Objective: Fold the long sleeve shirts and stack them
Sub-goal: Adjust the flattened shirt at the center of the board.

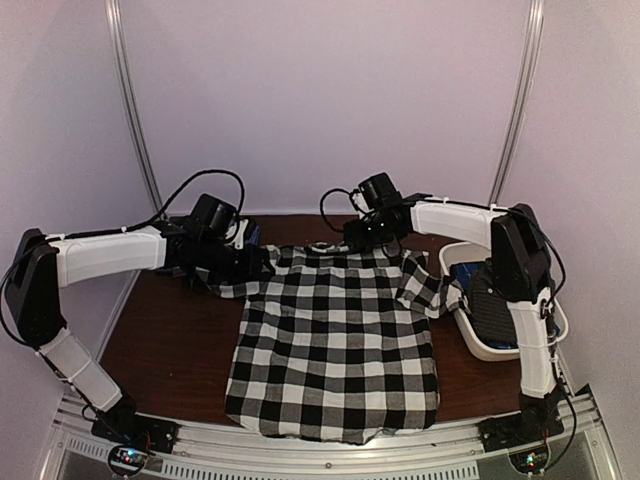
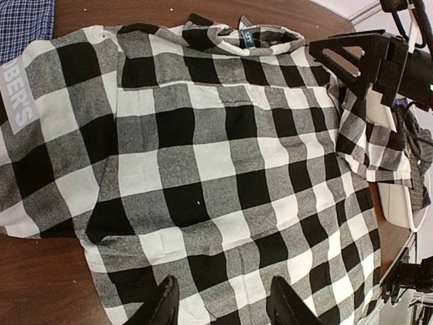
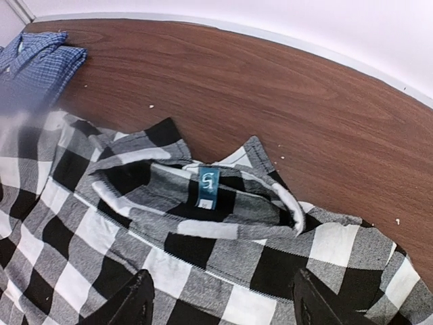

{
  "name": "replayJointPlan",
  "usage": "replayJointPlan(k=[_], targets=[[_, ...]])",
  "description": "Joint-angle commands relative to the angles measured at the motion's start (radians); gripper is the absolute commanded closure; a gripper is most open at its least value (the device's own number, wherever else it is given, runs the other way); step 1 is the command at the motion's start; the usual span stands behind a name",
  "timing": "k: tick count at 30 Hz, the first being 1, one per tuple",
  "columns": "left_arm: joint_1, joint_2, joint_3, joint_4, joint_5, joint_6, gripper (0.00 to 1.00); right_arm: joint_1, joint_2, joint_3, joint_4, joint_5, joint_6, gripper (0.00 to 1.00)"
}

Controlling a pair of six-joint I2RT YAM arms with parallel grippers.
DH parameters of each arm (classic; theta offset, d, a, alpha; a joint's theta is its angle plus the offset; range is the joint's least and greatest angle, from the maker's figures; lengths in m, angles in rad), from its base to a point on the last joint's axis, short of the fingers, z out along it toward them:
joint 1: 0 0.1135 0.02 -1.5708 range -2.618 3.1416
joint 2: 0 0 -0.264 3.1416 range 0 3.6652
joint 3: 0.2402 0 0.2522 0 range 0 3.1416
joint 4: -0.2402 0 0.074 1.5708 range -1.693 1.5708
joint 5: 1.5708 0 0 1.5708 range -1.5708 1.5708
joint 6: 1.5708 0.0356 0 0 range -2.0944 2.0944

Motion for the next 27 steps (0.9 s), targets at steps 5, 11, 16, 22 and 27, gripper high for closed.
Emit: replayJointPlan(k=[5,11,16,22,27], targets=[[-0.004,0.001,0.030,0.044,0.033,0.038,0.53,0.086,-0.075,-0.097,-0.005,0.038,-0.027,0.28],[-0.004,0.029,0.029,0.081,0.074,0.038,0.54,0.089,-0.070,-0.145,0.007,0.052,-0.027,0.29],[-0.004,0.037,0.024,0.098,0.074,0.032,0.54,0.076,-0.004,-0.083,0.018,0.049,-0.022,0.29],[-0.003,0.043,0.037,0.074,0.058,0.038,0.54,0.068,0.187,0.179,-0.060,0.047,-0.030,0.41],[-0.001,0.029,0.049,0.037,0.024,0.048,0.53,0.046,0.295,0.327,-0.088,0.005,-0.027,0.46]])
